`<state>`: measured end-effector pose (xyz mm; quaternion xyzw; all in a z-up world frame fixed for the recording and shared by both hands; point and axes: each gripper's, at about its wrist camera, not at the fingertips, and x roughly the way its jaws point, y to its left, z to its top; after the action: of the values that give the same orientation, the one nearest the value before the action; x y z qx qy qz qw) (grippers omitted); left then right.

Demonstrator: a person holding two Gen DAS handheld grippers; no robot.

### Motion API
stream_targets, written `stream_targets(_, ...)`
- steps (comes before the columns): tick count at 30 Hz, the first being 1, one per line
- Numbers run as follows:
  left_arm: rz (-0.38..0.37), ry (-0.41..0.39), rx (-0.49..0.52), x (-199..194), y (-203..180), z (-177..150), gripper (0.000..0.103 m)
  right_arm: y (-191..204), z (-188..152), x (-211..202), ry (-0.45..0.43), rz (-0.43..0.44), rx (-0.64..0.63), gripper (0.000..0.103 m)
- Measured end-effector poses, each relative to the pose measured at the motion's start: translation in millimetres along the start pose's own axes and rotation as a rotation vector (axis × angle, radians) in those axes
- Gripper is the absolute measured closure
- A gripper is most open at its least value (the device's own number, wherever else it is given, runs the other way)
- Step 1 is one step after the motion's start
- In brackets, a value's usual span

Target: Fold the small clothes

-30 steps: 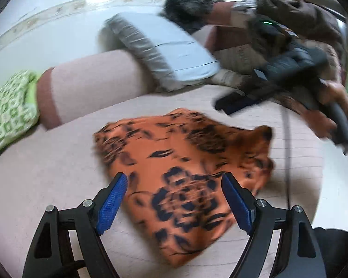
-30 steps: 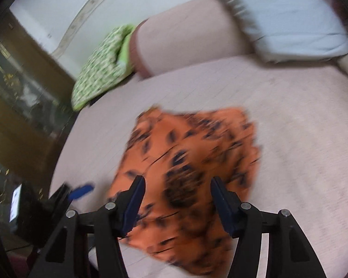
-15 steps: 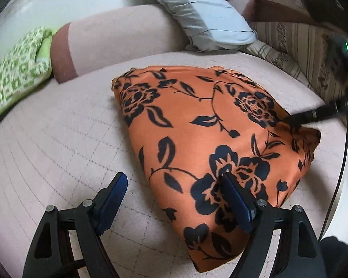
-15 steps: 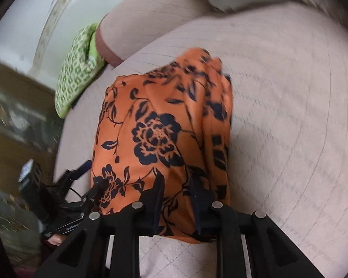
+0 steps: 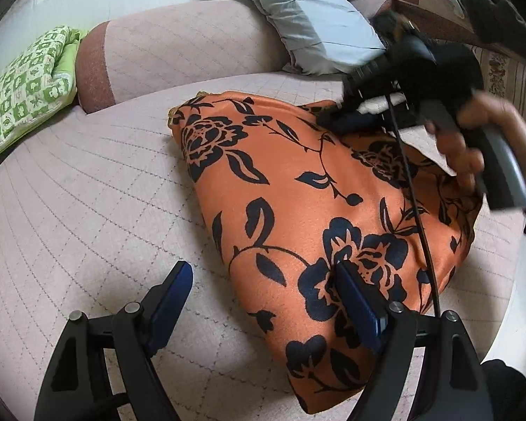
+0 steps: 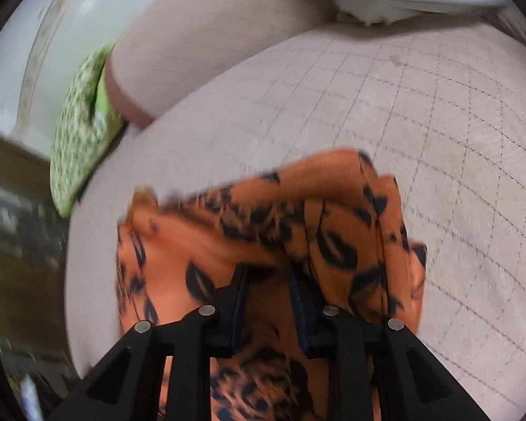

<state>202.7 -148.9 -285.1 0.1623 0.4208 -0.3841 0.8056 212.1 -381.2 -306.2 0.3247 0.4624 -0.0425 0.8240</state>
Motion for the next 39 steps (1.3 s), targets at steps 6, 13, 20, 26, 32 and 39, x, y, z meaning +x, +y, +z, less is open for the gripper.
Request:
stream_targets(6,-0.011,-0.002,-0.017,-1.0,0.5,-3.2,0.019,54.3,8.0,-8.7,-0.027,0.127,-0.102,0.074)
stream_targets(13,0.017,-0.030,0.024,-4.2,-3.5,-8.9,0.019,81.8,9.4,73.2,0.116,0.109,-0.113,0.072)
stream_targets(20,0.038,-0.039,0.046,-10.0,-11.2,-7.9,0.019,67.2,3.4,40.1,0.082,0.197,-0.086,0.071)
stream_targets(26,0.077,-0.057,0.067,-17.7,-19.0,-10.2,0.019,50.5,-39.3,-30.8,0.044,0.288,-0.130,0.071)
stream_targets(32,0.079,-0.057,0.057,-19.2,-17.7,-11.2,0.019,18.7,-90.5,-64.6,0.034,0.244,-0.101,0.071)
stream_targets(39,0.088,-0.060,0.054,-16.2,-17.2,-12.5,0.019,-28.4,-121.3,-67.7,-0.017,0.247,-0.024,0.073)
